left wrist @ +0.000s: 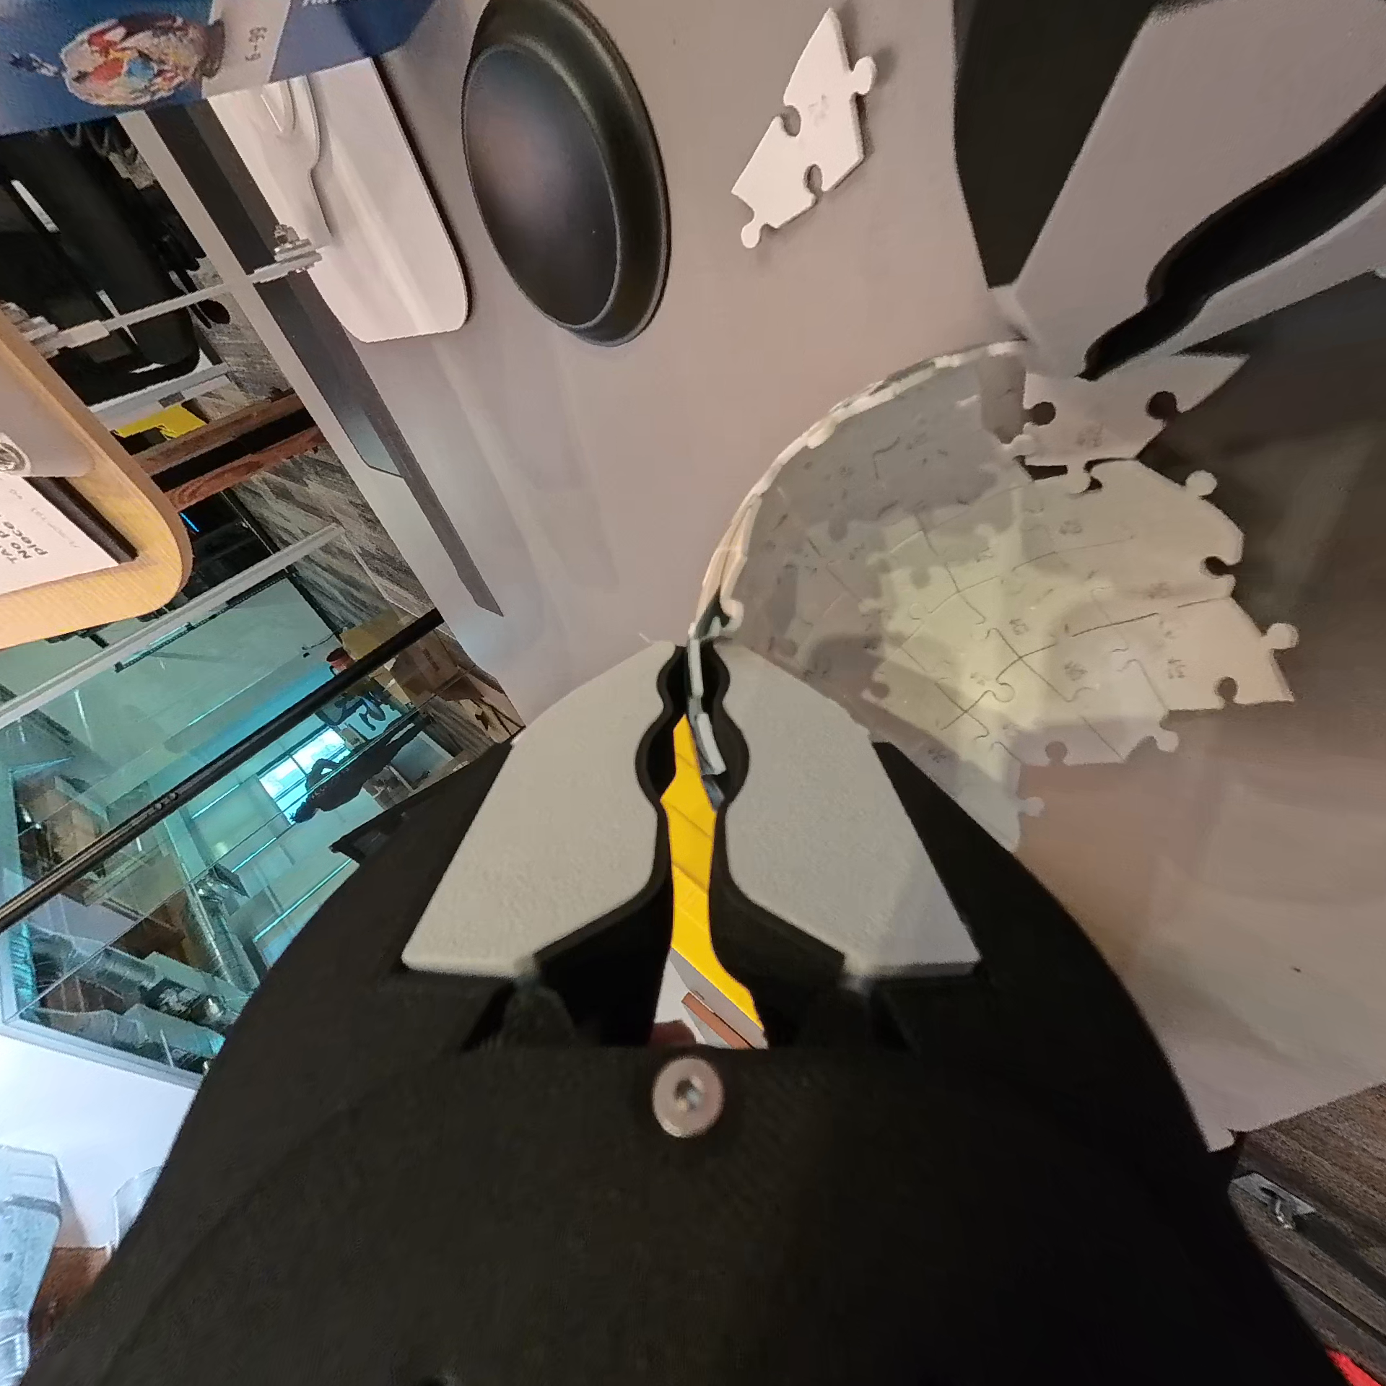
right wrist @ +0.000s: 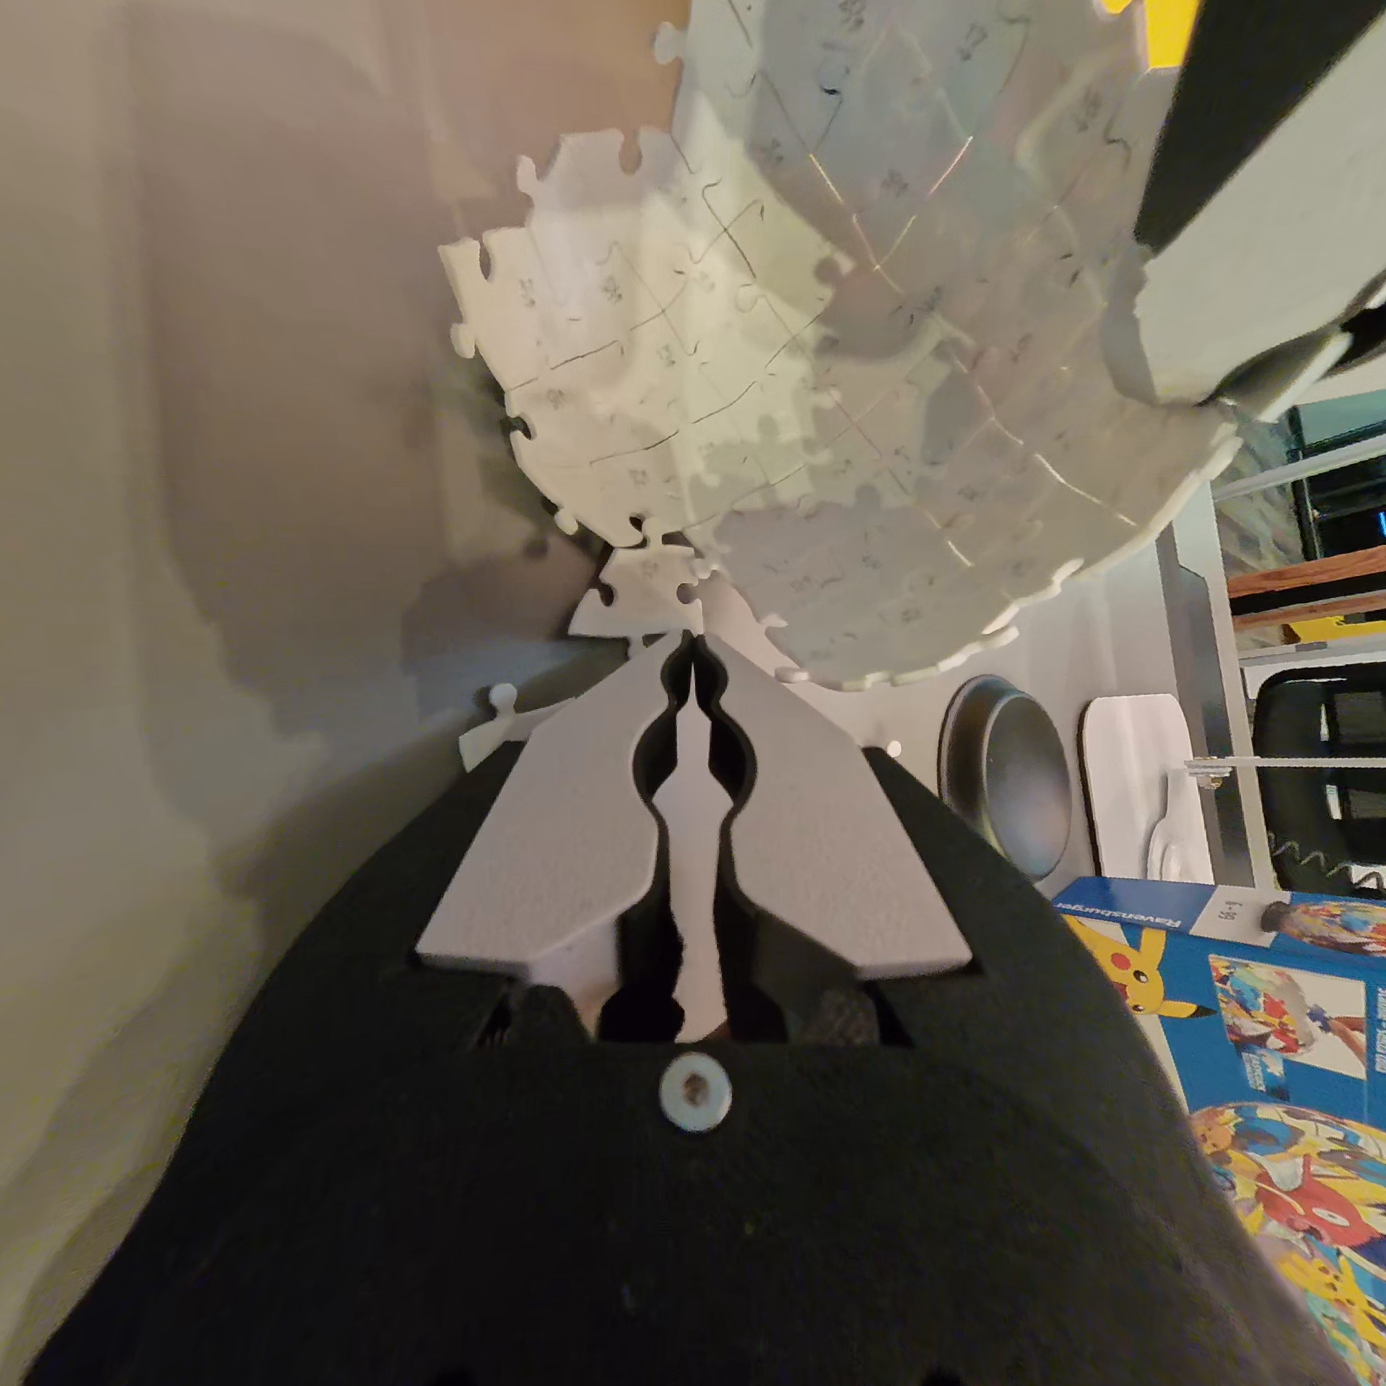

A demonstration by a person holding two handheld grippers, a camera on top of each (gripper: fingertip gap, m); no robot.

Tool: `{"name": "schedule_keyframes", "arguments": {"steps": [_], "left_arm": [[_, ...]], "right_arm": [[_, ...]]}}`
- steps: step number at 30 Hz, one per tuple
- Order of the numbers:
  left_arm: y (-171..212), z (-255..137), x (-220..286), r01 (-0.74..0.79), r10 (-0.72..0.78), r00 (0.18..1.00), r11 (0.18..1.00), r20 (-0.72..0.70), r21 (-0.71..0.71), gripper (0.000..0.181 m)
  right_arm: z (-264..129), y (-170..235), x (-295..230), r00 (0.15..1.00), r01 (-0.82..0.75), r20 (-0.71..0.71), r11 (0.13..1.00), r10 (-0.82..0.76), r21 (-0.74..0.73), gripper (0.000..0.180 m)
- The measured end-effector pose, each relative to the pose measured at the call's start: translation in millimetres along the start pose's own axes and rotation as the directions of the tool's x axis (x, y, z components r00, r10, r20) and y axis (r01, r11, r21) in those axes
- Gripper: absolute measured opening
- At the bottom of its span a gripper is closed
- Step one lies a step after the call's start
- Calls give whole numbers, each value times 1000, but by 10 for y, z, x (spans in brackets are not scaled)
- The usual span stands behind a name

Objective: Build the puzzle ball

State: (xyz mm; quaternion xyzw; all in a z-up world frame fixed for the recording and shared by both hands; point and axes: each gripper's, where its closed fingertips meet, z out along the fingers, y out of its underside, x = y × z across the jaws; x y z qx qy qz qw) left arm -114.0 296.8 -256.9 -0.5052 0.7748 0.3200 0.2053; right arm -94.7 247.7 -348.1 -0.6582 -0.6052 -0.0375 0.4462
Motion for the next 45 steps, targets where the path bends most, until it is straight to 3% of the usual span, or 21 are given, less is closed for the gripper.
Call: {"name": "schedule_keyframes", "arguments": {"steps": [32, 45], "left_arm": [[9, 46, -40, -3, 3, 1000, 1000, 8, -5, 3], [-5, 44, -34, 7, -7, 1000, 1000, 5, 2, 3]], "right_arm": [[23, -23, 53, 997, 26, -73, 1000, -26, -3, 0], [-102, -129, -59, 989, -124, 91, 990, 118, 61, 12]]}}
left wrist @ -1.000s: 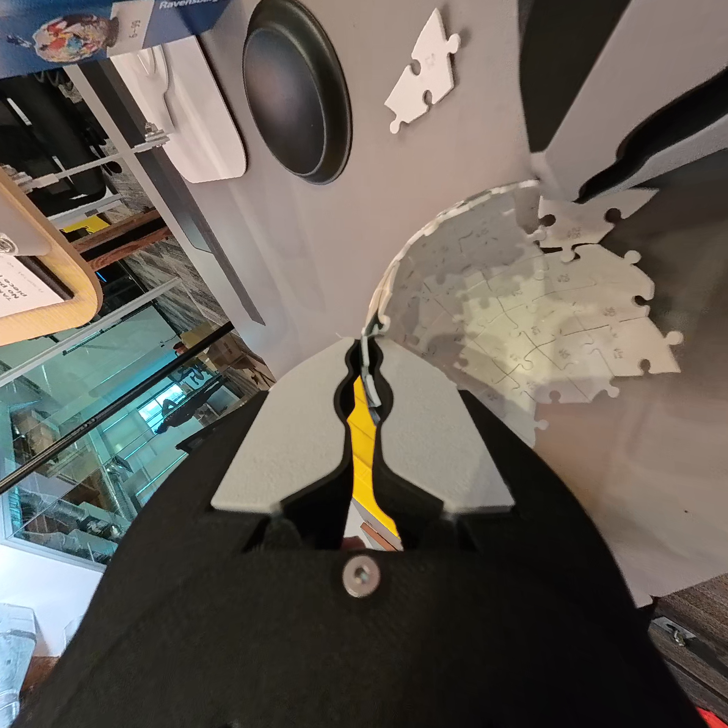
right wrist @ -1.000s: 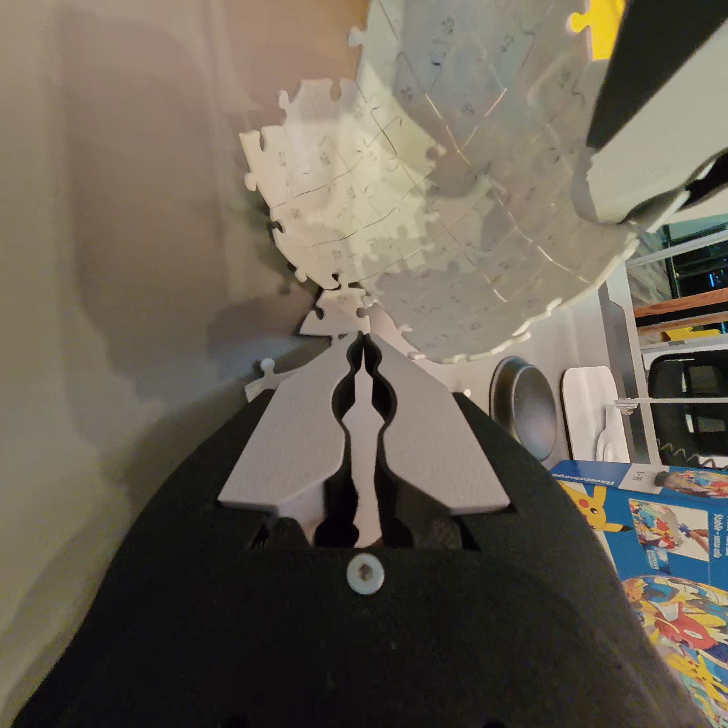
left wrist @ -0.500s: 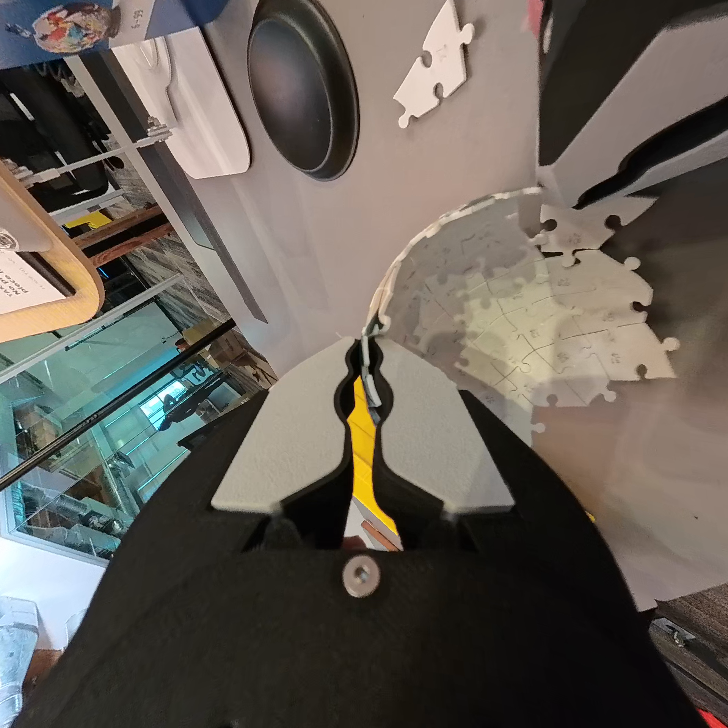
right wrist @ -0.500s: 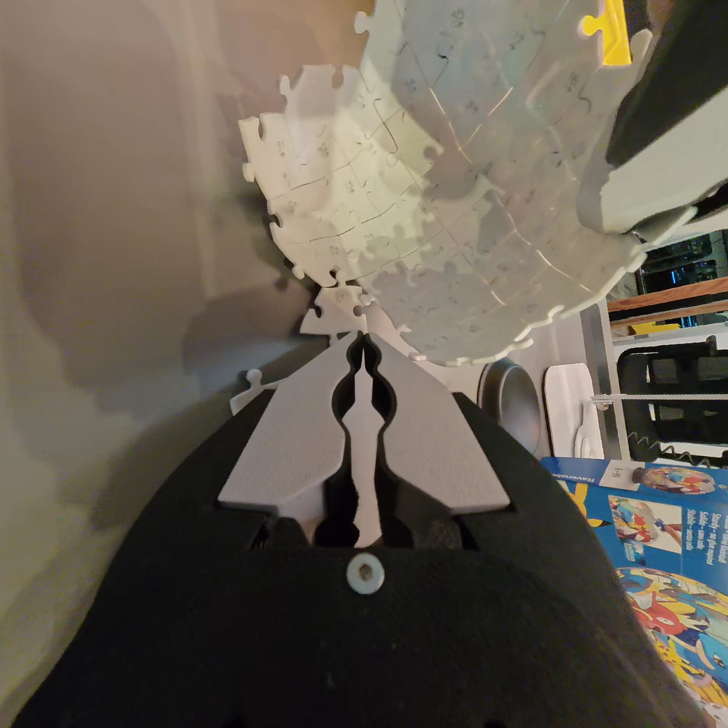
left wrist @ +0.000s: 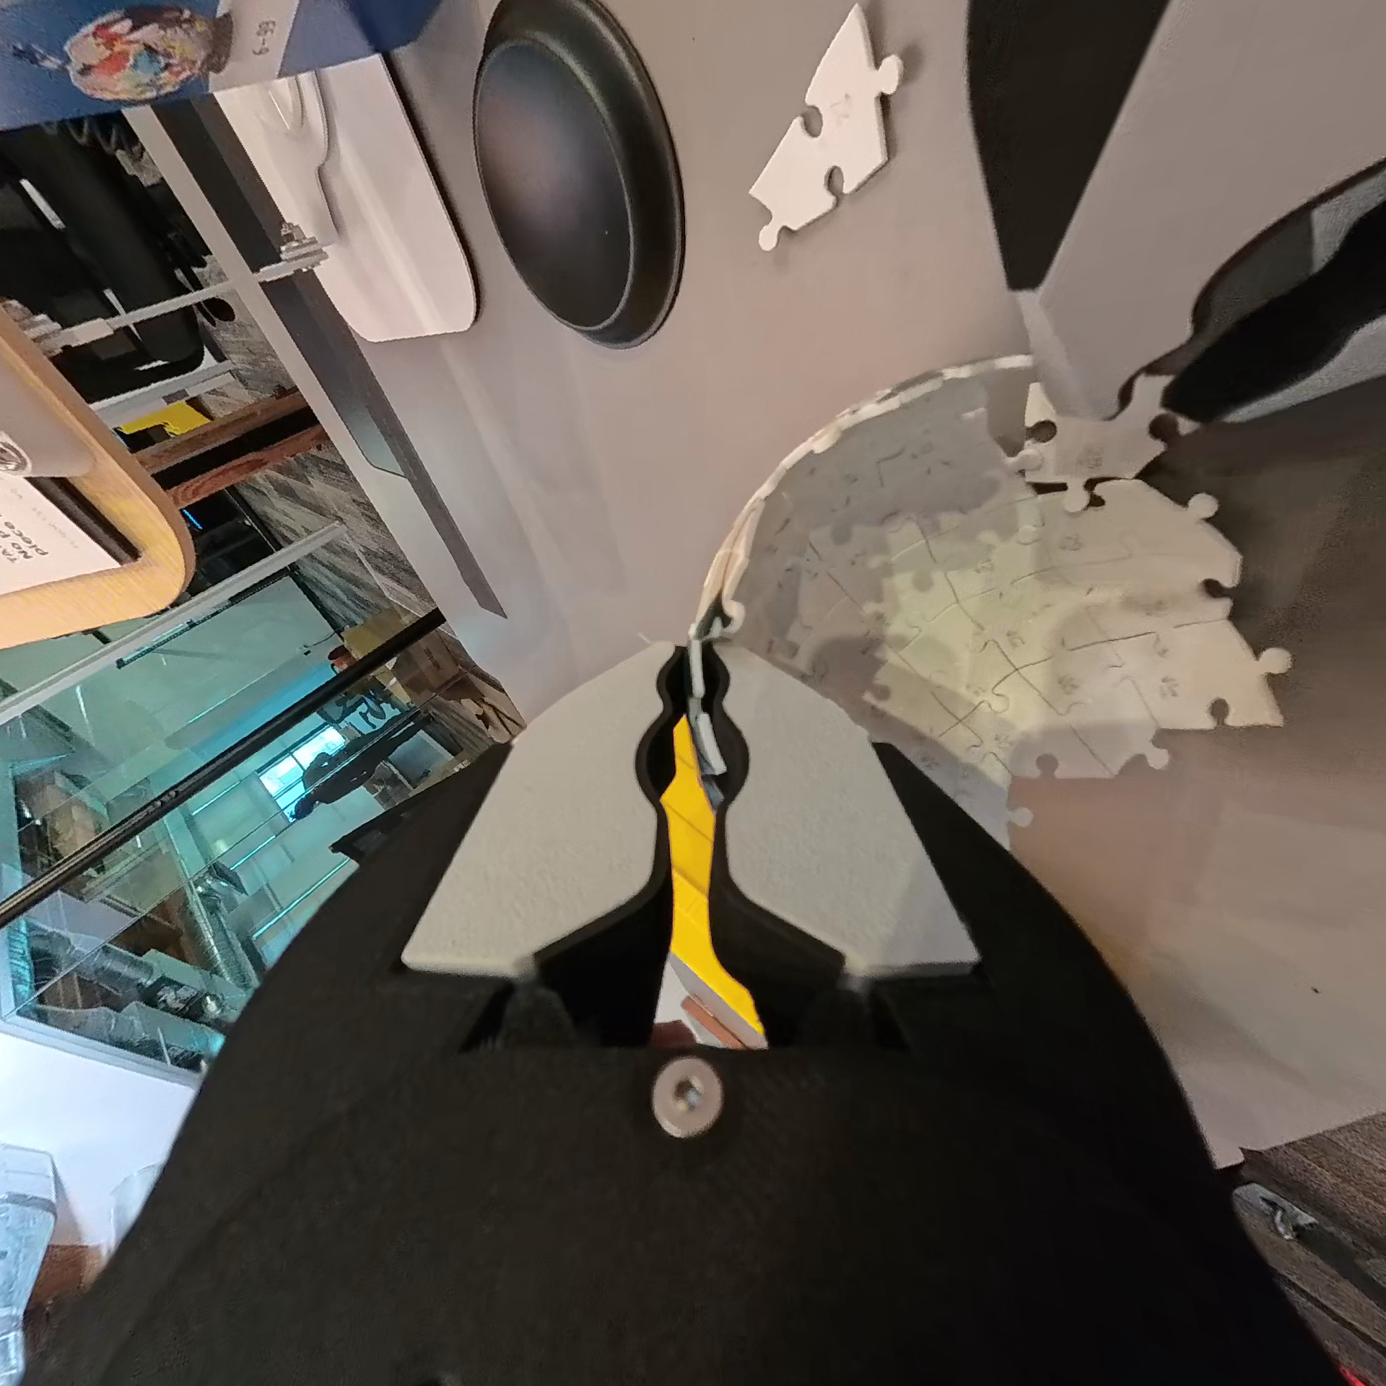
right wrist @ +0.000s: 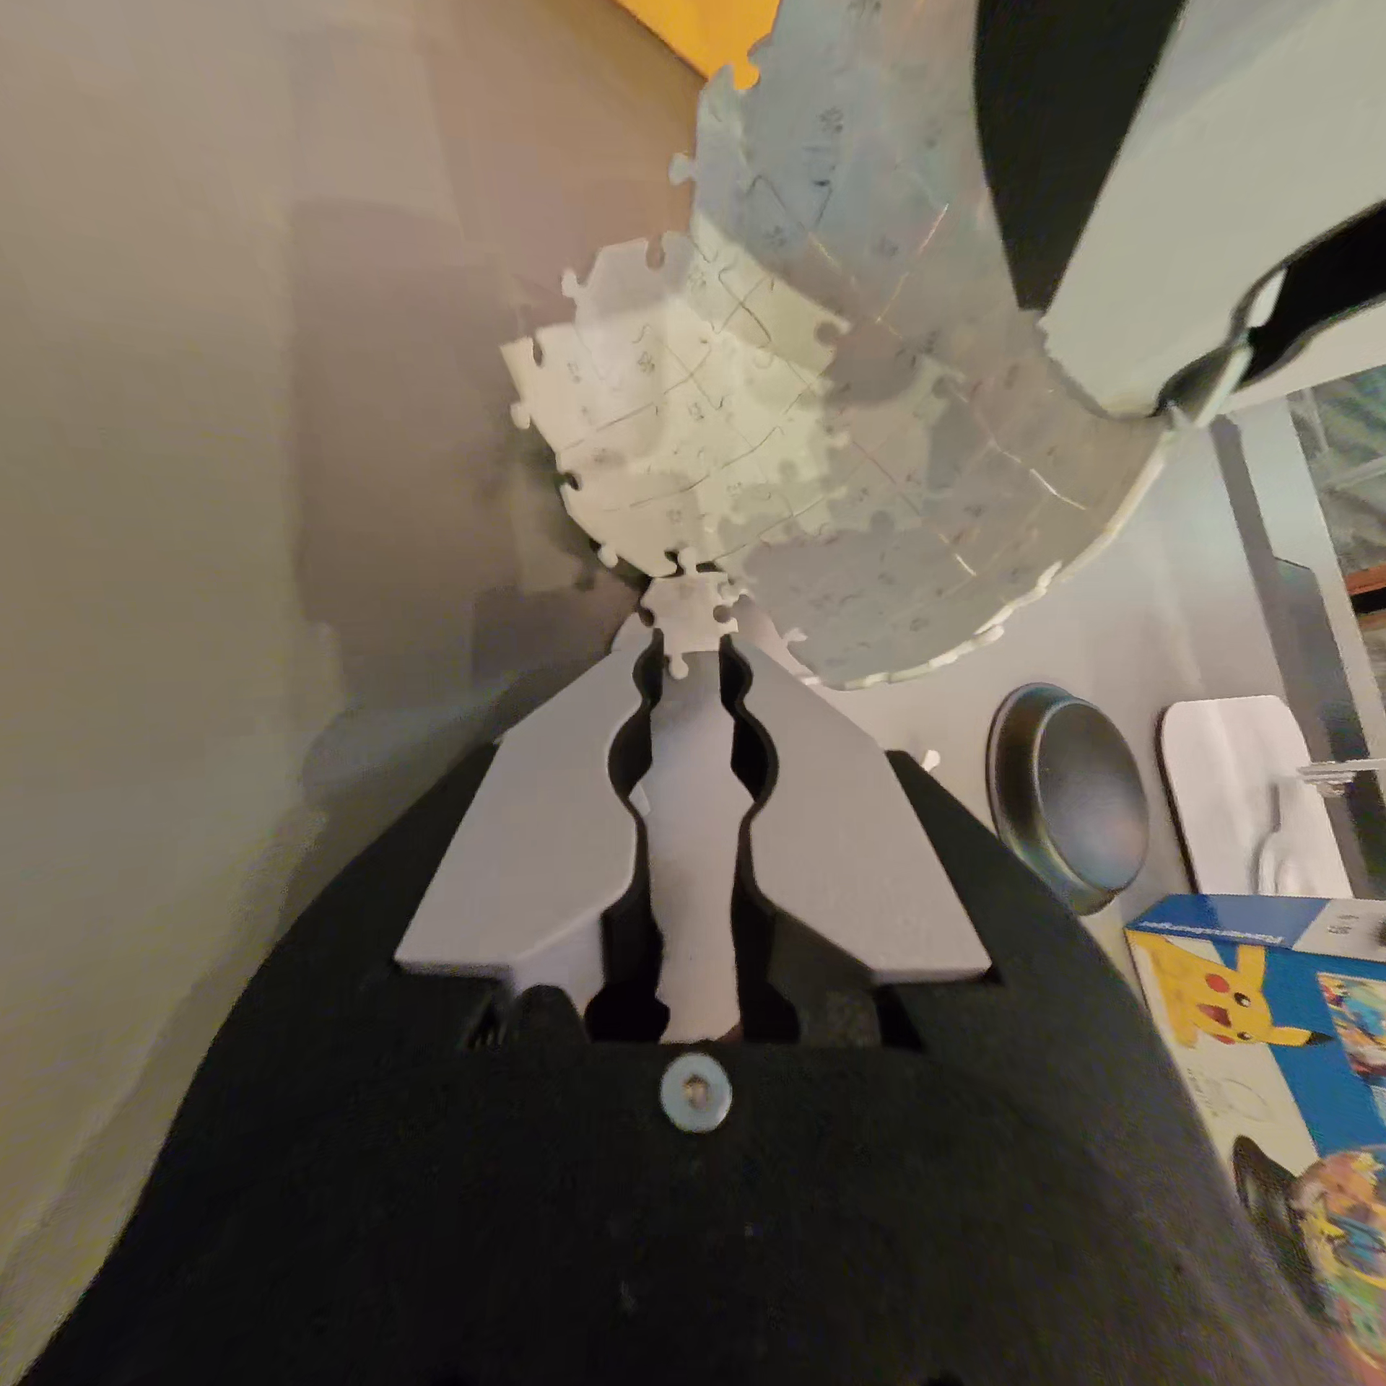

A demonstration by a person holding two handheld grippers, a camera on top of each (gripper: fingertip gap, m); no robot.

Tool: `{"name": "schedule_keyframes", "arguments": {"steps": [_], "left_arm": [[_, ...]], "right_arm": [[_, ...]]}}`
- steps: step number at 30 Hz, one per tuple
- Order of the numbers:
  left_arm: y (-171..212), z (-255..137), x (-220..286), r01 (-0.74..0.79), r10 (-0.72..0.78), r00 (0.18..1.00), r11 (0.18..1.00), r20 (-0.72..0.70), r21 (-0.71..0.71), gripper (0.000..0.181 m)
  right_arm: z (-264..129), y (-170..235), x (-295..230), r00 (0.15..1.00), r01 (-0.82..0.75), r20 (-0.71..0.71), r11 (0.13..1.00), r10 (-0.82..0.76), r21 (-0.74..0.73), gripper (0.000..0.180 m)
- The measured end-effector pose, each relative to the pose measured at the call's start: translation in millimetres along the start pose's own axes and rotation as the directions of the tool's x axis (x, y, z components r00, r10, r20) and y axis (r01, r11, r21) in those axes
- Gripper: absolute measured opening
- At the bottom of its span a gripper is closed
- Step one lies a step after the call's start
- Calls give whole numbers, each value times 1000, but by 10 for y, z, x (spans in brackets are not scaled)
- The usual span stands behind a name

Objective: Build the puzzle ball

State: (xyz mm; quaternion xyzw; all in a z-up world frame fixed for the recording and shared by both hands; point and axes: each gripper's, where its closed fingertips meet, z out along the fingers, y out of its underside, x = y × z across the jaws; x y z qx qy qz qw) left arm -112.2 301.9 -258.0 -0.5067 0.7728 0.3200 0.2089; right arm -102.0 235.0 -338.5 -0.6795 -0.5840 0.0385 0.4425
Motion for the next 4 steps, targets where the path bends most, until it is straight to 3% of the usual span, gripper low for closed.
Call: {"name": "schedule_keyframes", "arguments": {"steps": [4], "left_arm": [[1, -1, 0, -3, 2, 1000, 1000, 1, 2, 3]], "right_arm": [[37, 91, 5, 1000, 4, -8, 999, -4, -40, 5]]}}
